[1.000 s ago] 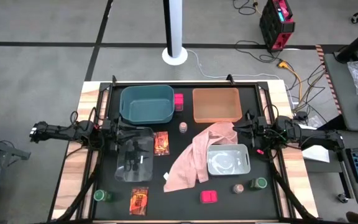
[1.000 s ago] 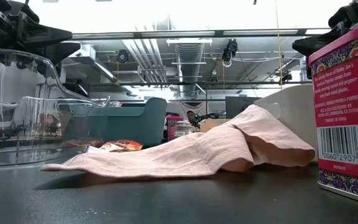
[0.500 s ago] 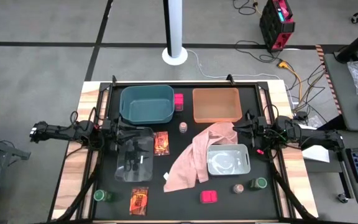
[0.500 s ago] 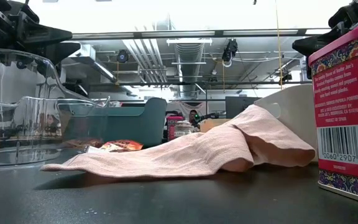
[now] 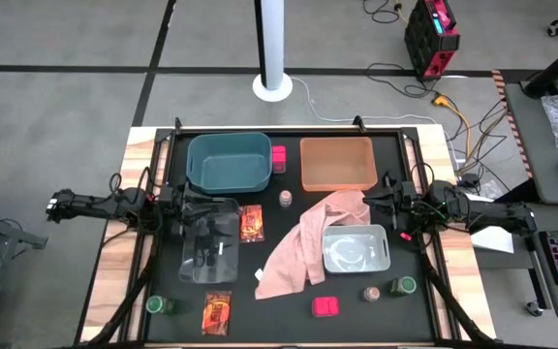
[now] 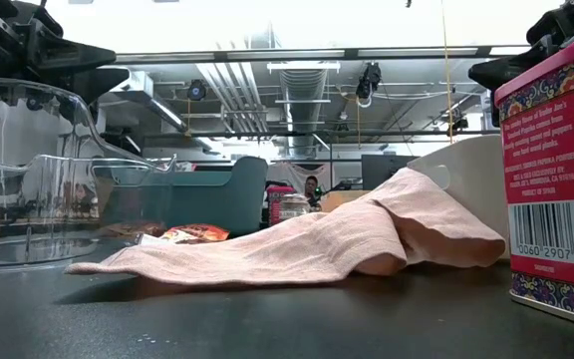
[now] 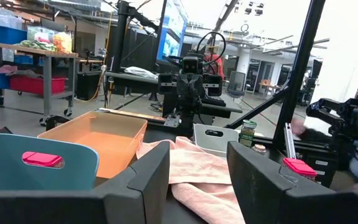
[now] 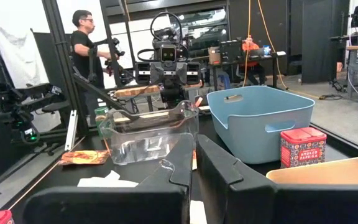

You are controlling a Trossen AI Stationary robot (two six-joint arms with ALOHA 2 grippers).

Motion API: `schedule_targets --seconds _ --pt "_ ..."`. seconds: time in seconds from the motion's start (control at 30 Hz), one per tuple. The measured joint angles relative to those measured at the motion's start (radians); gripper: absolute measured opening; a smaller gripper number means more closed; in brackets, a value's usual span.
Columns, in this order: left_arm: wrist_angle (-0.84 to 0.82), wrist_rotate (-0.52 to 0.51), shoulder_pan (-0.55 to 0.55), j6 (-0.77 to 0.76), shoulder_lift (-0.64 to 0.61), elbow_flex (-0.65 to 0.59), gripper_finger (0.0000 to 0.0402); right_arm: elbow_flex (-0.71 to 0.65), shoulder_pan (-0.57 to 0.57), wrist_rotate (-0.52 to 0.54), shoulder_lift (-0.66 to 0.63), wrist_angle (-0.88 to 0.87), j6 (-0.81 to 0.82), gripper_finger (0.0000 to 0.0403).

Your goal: Sort spices by type

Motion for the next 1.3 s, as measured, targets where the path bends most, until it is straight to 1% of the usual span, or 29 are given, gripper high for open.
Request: schedule_targets --seconds 1.13,1.2,1.3 --pt "0.013 -0.004 0.0 0.002 0.0 0.0 0.0146 0.0 0.0 0.0 0.0 0.0 0.0 0.0013" --pt "0.018 -0.009 0.0 -0.027 0.0 0.0 0.0146 0.0 0.0 0.0 0.0 0.0 0.0 0.0013" --pt "0.025 0.001 -0.001 -0.13 0.002 0.0 0.0146 0.0 0.0 0.0 0.0 0.0 0.0 0.0013"
